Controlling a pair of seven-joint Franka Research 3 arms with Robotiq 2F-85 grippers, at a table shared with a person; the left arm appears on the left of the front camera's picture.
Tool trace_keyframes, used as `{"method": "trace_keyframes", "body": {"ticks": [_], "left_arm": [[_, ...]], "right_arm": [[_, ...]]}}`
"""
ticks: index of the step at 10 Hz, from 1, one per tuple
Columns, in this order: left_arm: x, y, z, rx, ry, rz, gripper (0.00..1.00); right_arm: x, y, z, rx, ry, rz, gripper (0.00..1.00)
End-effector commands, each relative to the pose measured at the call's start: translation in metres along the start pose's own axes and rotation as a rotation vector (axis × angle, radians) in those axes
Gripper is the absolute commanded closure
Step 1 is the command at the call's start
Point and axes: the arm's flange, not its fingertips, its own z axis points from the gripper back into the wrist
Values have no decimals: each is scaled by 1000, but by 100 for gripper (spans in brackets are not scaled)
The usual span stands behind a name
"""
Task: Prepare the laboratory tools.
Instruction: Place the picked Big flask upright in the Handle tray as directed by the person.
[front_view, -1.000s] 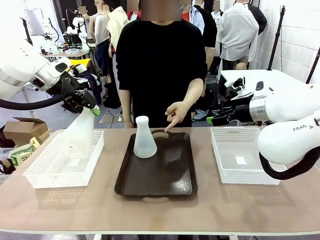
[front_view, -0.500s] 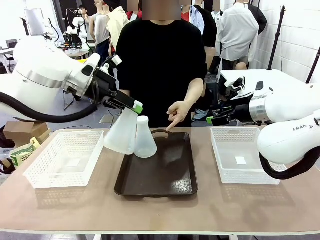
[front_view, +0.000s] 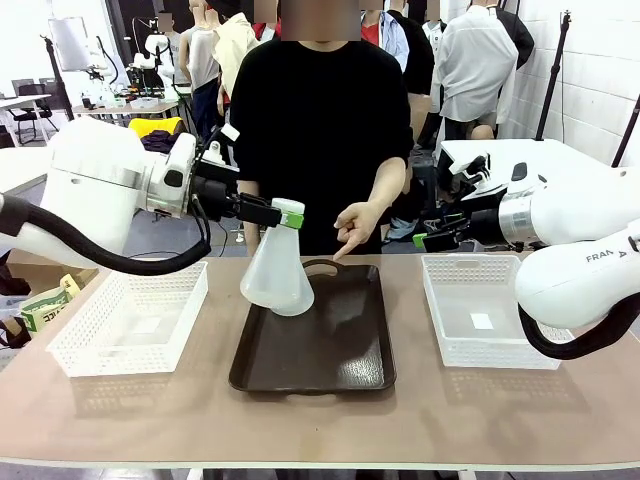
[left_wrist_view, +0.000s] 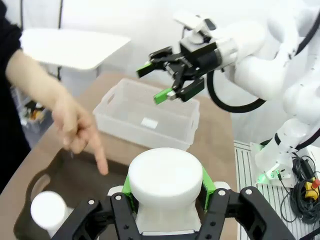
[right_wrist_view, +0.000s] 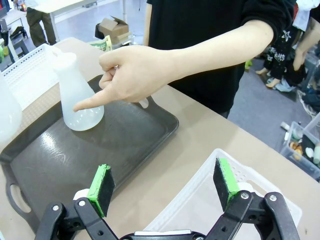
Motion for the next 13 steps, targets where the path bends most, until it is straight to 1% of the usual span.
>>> {"method": "trace_keyframes", "body": {"ticks": [1, 3, 4, 5, 6, 7, 8, 9, 11, 12, 13], "left_arm": [[-12, 9, -17, -103, -93, -25, 100], [-20, 4, -34, -166, -128, -99, 100], [-23, 3, -36, -146, -158, -75, 100], [-17, 10, -23, 40, -231, 72, 100], [-22, 0, -36, -156, -99, -72, 100], [-22, 0, -36, -156, -99, -72, 100], [-24, 8, -31, -96, -140, -24, 100], [-36, 12, -39, -107, -88, -44, 100], [-67, 11, -58, -149, -95, -192, 100], [-83, 19, -66, -112, -71, -191, 100], [-92, 22, -72, -158, -96, -207, 100]], "right_arm": [[-2, 6, 10, -16, -77, -4, 0], [-2, 6, 10, -16, -77, -4, 0], [-2, 6, 10, -16, -77, -4, 0], [-2, 6, 10, -16, -77, -4, 0], [-2, 6, 10, -16, -77, -4, 0], [-2, 6, 10, -16, -77, -4, 0], [-2, 6, 10, -16, -77, -4, 0], [-2, 6, 10, -16, -77, -4, 0], [-2, 6, 10, -16, -77, -4, 0], [-2, 6, 10, -16, -77, -4, 0], [-2, 6, 10, -16, -77, -4, 0]]}}
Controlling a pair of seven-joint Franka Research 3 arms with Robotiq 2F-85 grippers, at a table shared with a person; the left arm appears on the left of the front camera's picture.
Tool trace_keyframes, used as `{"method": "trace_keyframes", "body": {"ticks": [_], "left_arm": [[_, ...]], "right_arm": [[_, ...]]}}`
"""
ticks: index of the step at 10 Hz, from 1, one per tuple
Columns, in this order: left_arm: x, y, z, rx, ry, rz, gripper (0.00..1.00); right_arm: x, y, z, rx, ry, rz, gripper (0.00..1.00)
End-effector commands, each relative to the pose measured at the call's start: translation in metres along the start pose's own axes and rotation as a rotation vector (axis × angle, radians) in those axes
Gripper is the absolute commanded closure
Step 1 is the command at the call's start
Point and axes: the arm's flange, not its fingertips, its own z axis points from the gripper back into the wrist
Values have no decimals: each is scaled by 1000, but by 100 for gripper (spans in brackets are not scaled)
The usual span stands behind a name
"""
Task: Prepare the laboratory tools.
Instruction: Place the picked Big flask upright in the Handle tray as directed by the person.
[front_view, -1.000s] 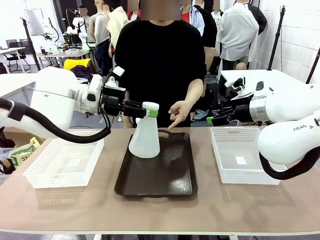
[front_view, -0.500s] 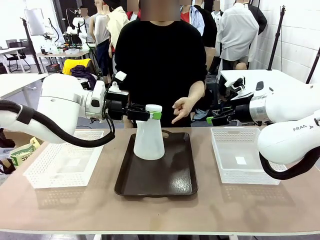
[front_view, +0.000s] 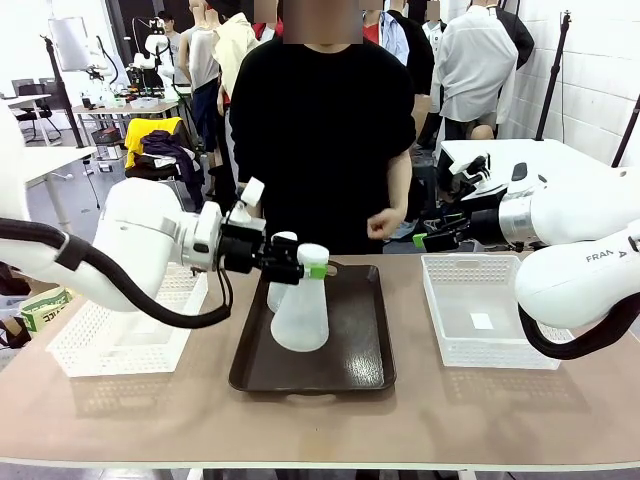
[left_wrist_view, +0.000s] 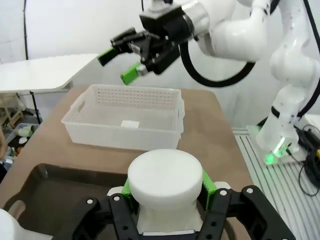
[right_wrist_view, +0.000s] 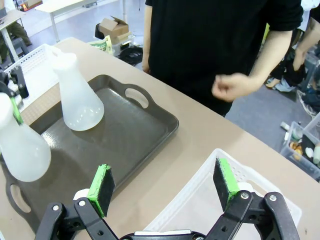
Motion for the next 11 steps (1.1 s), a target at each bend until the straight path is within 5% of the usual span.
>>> {"method": "trace_keyframes", "body": {"ticks": [1, 6, 11], "left_arm": [[-12, 6, -9, -38, -39, -69, 100], [-39, 14, -23, -54, -62, -132, 100], [-28, 10, -16, -70, -36, -77, 1]], "right_arm": [[-2, 6, 10, -16, -77, -4, 0], [-2, 6, 10, -16, -77, -4, 0], [-2, 6, 10, -16, -77, -4, 0]]}}
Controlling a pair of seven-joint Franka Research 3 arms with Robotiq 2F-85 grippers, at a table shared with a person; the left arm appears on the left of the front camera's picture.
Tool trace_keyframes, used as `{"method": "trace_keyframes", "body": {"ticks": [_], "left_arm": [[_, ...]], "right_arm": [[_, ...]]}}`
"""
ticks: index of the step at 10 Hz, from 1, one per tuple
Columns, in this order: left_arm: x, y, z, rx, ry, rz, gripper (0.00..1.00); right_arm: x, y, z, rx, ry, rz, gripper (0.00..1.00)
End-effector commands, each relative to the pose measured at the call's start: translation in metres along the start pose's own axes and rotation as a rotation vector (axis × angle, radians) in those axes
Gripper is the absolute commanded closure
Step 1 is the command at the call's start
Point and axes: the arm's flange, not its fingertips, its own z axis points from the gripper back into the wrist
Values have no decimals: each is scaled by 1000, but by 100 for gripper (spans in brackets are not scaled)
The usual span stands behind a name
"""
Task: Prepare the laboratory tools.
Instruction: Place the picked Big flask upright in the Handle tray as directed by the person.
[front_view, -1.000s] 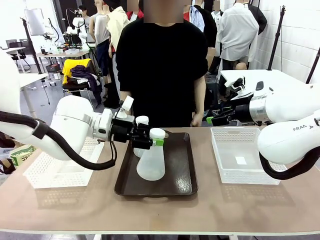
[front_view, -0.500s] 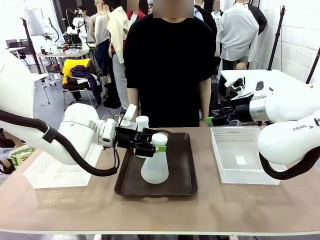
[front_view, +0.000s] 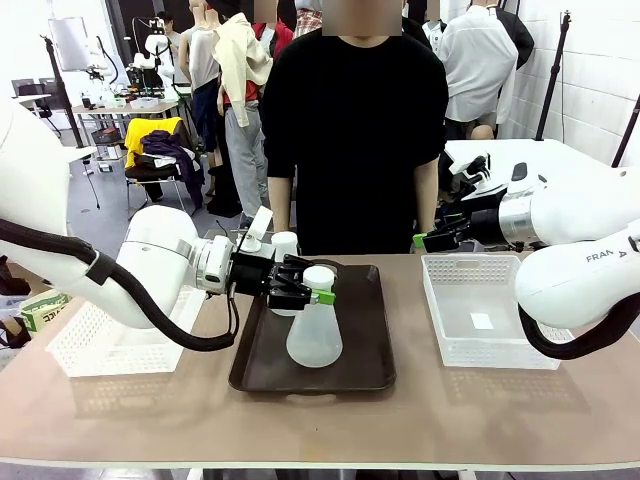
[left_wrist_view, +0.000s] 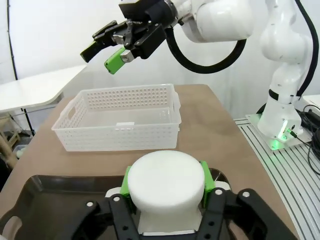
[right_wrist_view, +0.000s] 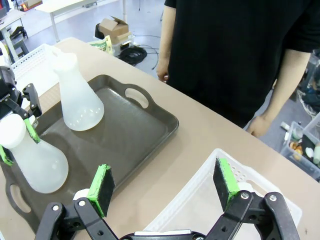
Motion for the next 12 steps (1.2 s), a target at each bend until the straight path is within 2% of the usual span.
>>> {"method": "trace_keyframes", "body": {"ticks": [1, 7, 12], "left_arm": [[10, -4, 6, -25, 8, 43, 0], [0, -10, 39, -14, 49, 153, 0], [-7, -6, 46, 15, 54, 140, 0]], "right_arm": [[-2, 6, 10, -16, -77, -4, 0], [-2, 6, 10, -16, -77, -4, 0], [-2, 6, 10, -16, -77, -4, 0]]}}
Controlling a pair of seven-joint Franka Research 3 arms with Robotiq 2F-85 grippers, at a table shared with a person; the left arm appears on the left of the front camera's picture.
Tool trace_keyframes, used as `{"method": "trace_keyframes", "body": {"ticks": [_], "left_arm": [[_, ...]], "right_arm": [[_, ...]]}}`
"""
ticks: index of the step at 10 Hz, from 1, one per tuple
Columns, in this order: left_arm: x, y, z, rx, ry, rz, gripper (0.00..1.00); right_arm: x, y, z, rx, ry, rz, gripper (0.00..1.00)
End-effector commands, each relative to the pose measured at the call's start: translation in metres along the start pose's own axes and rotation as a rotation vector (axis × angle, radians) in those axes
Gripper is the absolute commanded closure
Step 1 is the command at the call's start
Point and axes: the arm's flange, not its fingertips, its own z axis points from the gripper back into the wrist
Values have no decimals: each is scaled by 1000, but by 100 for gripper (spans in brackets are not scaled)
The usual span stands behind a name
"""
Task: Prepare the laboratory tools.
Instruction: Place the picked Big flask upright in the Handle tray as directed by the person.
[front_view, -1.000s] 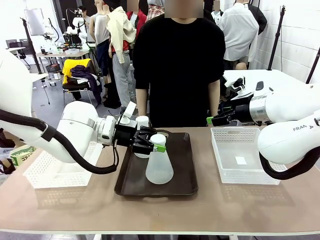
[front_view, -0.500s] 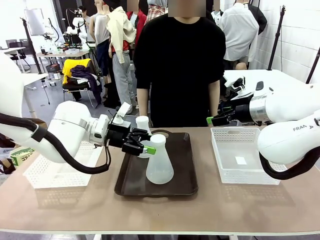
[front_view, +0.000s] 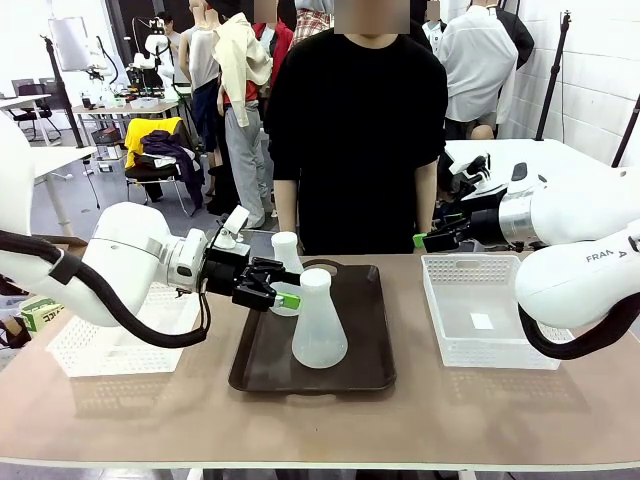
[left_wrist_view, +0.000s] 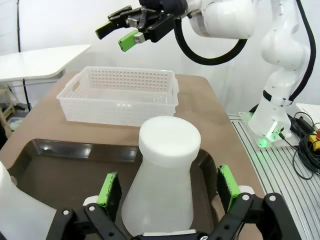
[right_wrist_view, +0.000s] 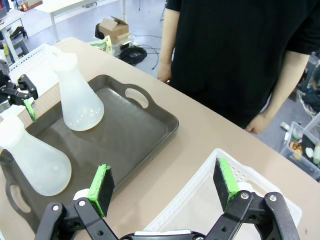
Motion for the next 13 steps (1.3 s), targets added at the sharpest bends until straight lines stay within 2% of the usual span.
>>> {"method": "trace_keyframes", "body": {"ticks": [1, 13], "left_arm": [[-1, 0, 0, 0, 0, 1, 0], [-1, 0, 0, 0, 0, 1, 0]], "right_arm": [[-2, 6, 10, -16, -77, -3, 0], [-2, 6, 10, -16, -77, -3, 0]]}}
